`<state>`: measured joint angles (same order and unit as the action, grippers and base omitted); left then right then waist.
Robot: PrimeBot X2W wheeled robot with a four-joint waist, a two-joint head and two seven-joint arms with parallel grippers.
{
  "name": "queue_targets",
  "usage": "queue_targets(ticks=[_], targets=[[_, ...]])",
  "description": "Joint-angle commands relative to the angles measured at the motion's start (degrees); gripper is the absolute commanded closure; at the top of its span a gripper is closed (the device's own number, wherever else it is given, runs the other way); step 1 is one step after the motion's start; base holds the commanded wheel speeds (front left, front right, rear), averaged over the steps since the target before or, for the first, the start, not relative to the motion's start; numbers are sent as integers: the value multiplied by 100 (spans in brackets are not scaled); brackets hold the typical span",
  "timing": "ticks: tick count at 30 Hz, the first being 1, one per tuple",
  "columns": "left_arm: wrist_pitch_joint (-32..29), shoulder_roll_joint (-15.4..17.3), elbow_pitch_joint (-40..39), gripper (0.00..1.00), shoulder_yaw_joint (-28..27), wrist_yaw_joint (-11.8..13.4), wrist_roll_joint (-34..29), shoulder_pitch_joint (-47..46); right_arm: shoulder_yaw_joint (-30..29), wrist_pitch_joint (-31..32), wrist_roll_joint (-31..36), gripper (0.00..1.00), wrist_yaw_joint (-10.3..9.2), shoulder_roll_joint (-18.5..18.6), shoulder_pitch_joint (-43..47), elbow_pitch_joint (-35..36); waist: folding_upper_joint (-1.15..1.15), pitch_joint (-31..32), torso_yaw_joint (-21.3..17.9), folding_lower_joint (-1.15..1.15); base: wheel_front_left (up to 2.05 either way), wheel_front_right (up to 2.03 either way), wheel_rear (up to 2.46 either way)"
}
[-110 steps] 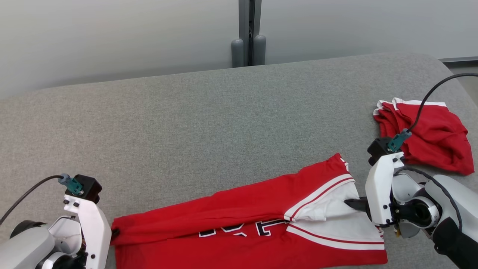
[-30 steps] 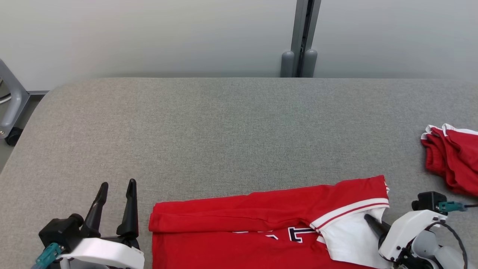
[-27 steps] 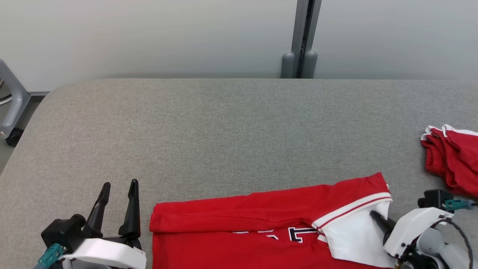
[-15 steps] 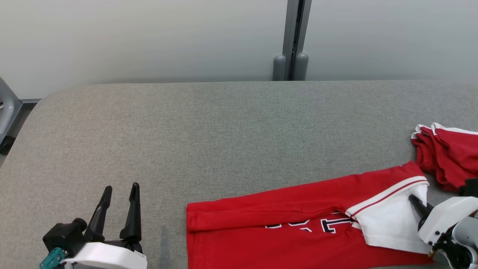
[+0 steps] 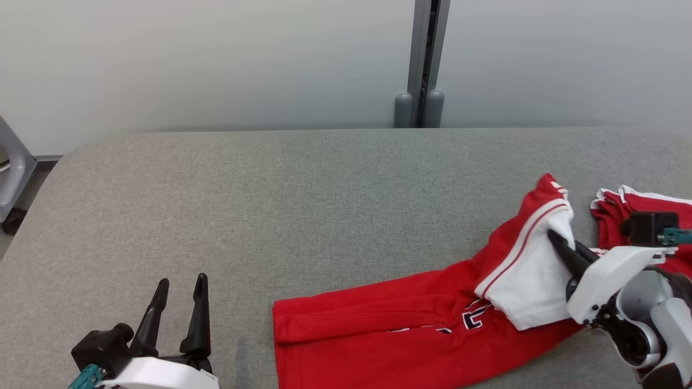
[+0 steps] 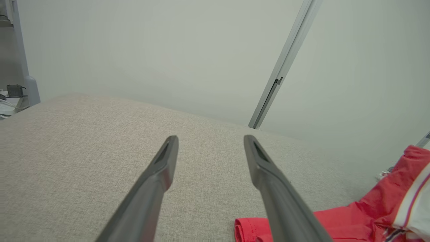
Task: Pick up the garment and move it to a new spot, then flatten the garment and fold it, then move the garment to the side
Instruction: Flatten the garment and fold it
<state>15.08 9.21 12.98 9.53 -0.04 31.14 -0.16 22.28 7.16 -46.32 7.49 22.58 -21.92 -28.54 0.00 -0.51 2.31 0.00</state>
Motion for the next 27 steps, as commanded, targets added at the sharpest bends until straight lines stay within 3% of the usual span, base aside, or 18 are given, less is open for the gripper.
queue_targets(ticks=[1,8,13,19,27], targets=[[7,10,22,0,-45,-47,-48,76,-33,42,65,100,1,-20,56,122,0,29,31,0,0,0,0],[7,-85,176,0,-111,-150,-100,42,-41,673,576,100,1,-571,351,1234,0,75,255,0,0,0,0],[7,-171,263,0,-72,-182,-154,-57,155,1051,709,100,1,-1082,503,1576,0,46,562,0,0,0,0],[7,-208,397,0,-34,-249,-178,-155,390,1159,726,100,2,-1566,381,1280,0,-21,1001,0,0,0,0],[7,-236,564,0,-21,-344,-200,-304,1055,981,423,100,2,-1904,-16,291,0,-155,1437,0,0,0,0]])
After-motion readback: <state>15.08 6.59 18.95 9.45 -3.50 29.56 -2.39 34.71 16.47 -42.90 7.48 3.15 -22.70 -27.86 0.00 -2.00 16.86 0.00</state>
